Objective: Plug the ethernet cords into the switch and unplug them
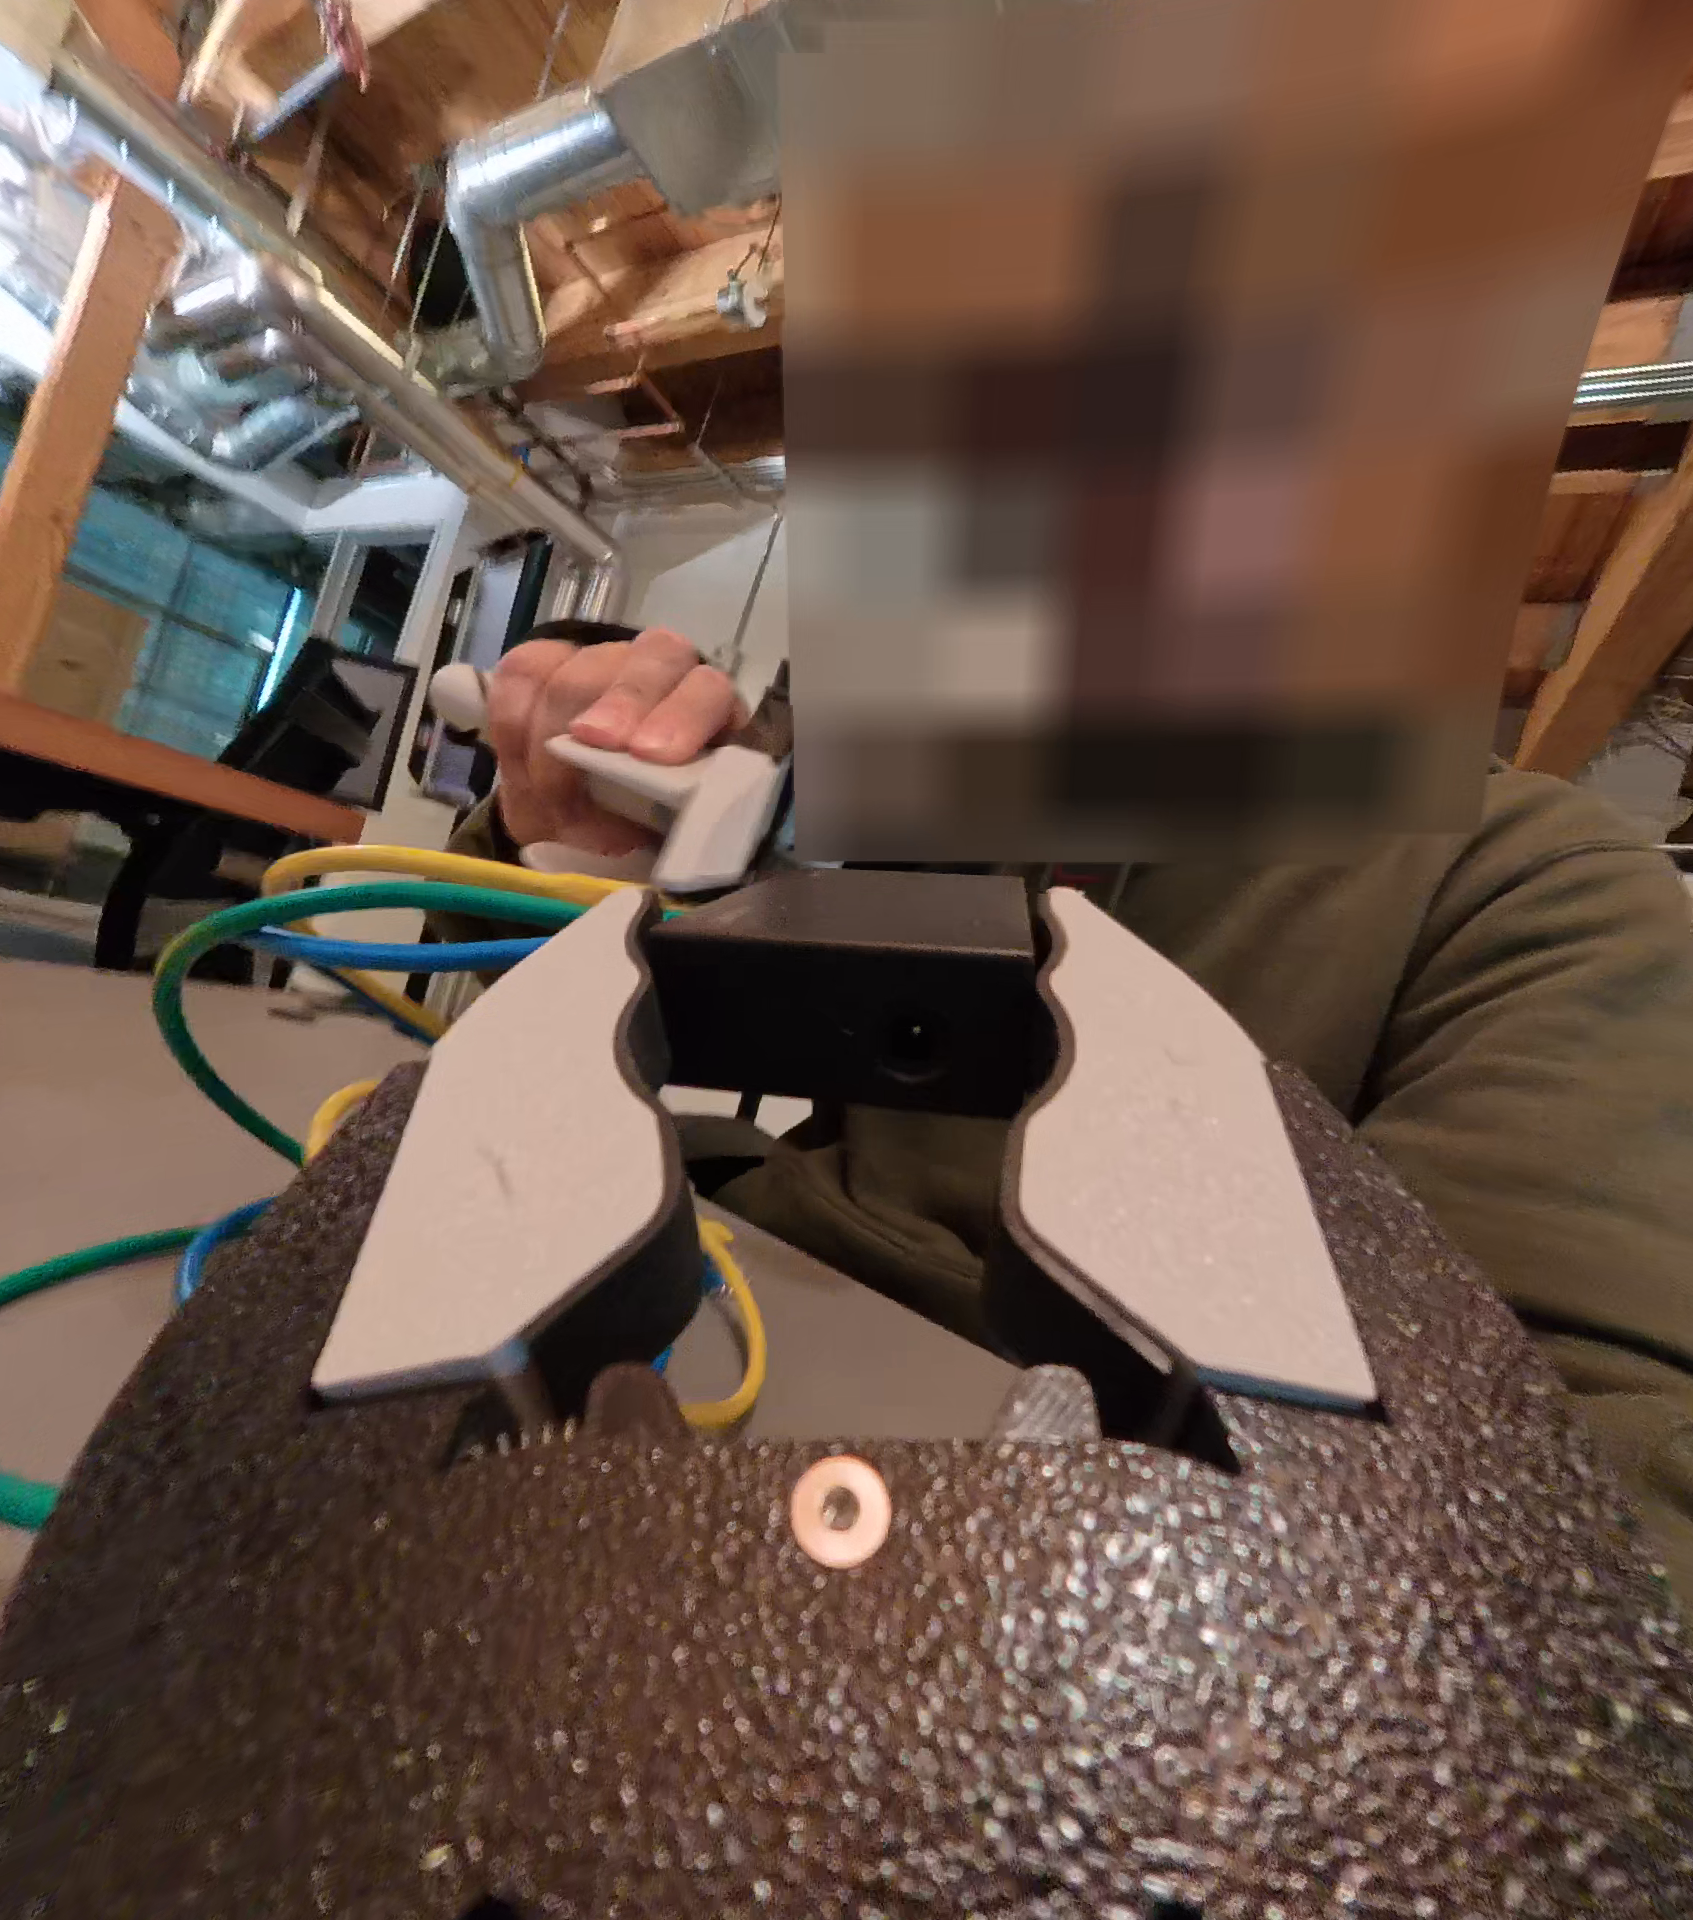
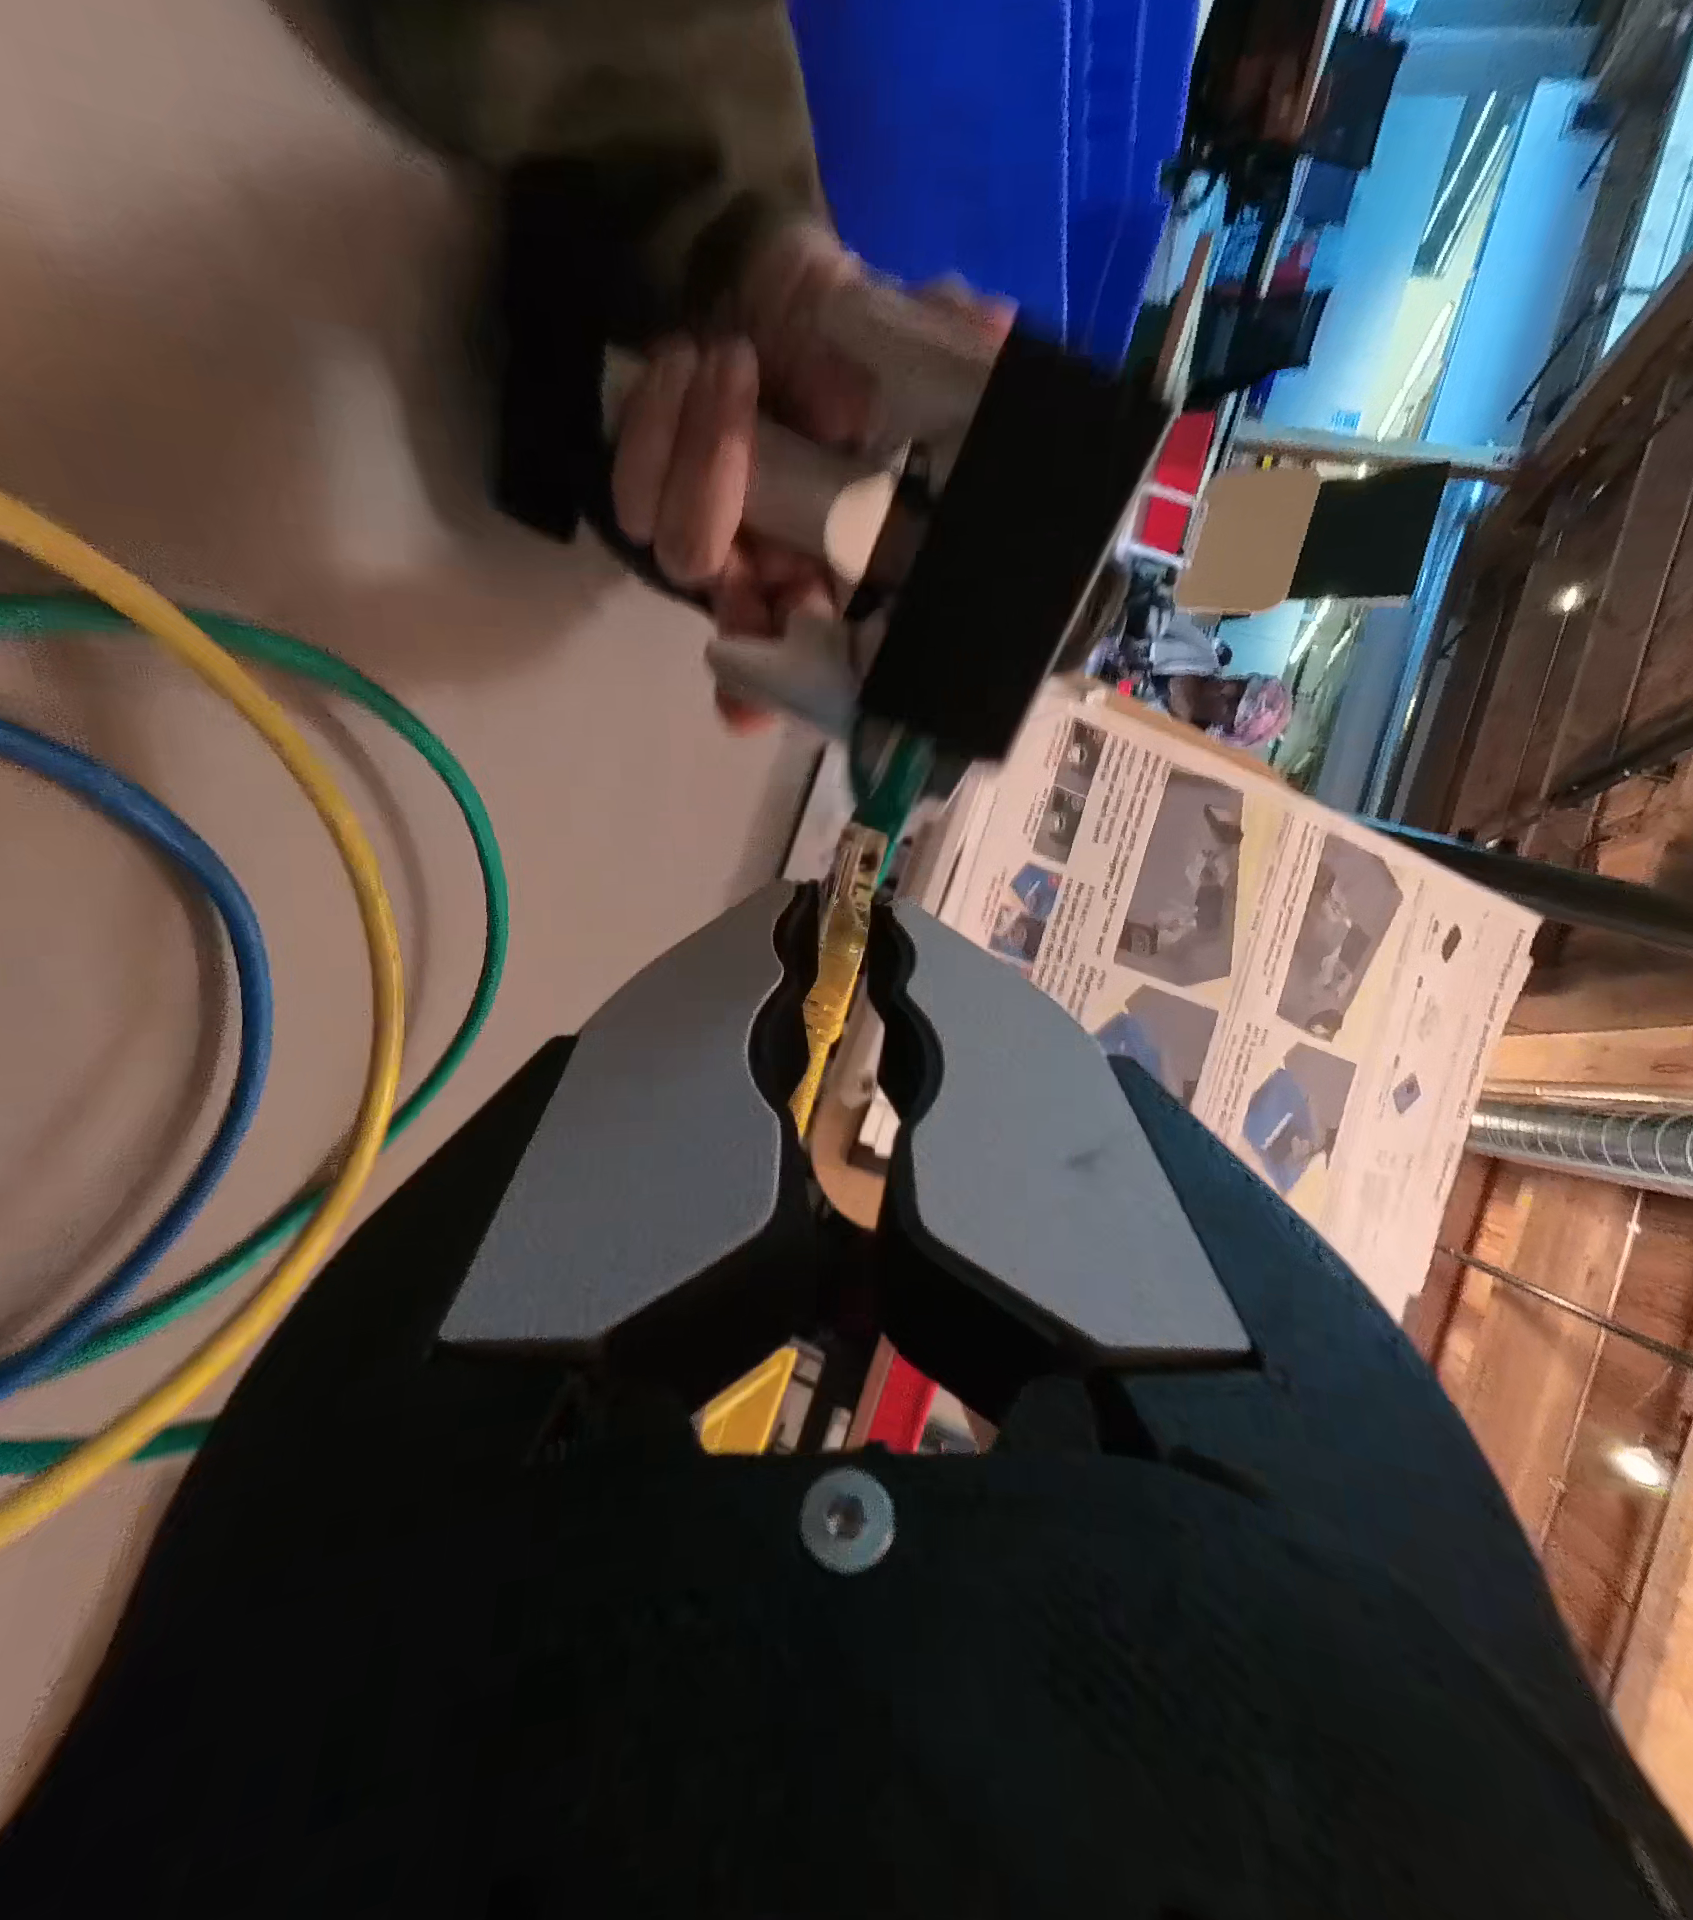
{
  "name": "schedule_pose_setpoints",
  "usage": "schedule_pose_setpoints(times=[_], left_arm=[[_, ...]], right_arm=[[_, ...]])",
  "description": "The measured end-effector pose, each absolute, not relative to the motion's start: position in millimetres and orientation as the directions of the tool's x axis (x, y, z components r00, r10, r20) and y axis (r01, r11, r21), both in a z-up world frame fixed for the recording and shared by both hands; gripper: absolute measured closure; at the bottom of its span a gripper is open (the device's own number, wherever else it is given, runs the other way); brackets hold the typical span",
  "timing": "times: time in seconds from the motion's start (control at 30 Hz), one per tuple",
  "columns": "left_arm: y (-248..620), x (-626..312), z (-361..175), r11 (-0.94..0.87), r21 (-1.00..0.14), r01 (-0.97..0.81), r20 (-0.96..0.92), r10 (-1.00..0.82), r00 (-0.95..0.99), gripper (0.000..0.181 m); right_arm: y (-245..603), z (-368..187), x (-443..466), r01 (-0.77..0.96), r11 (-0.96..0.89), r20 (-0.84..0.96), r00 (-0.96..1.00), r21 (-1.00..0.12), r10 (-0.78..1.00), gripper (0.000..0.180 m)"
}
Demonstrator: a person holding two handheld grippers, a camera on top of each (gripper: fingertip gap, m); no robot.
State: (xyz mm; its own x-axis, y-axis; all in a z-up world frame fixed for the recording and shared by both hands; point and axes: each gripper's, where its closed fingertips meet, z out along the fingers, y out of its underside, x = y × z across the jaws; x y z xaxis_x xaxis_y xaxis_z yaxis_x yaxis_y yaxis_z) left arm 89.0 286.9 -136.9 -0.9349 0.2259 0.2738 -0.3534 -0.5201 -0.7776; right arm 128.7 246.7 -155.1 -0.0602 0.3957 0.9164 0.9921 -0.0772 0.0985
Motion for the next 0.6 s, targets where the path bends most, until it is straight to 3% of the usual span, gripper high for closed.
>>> schedule_pose_setpoints(times=[0.1,0.17,0.23,0.37,0.6], left_arm=[[289,93,-138,-0.532,-0.784,-0.320,0.270,0.171,-0.947,0.115],[284,96,-141,-0.513,-0.805,-0.300,0.264,0.143,-0.954,0.115],[290,102,-138,-0.552,-0.805,-0.218,0.229,0.049,-0.972,0.115],[319,110,-127,-0.660,-0.751,-0.025,0.167,-0.153,-0.974,0.115],[329,115,-126,-0.669,-0.738,0.086,0.138,-0.275,-0.951,0.115]], right_arm=[[242,-147,138,0.995,-0.096,0.912,0.058,-0.020,0.406,0.170],[240,-125,147,0.993,-0.119,0.936,0.065,-0.025,0.347,0.170],[233,-97,146,0.983,-0.094,0.940,0.181,-0.161,0.288,0.170],[208,-35,151,0.947,-0.035,0.930,0.319,-0.318,0.185,0.170],[167,75,195,0.912,-0.021,0.911,0.409,-0.410,-0.053,0.170]])
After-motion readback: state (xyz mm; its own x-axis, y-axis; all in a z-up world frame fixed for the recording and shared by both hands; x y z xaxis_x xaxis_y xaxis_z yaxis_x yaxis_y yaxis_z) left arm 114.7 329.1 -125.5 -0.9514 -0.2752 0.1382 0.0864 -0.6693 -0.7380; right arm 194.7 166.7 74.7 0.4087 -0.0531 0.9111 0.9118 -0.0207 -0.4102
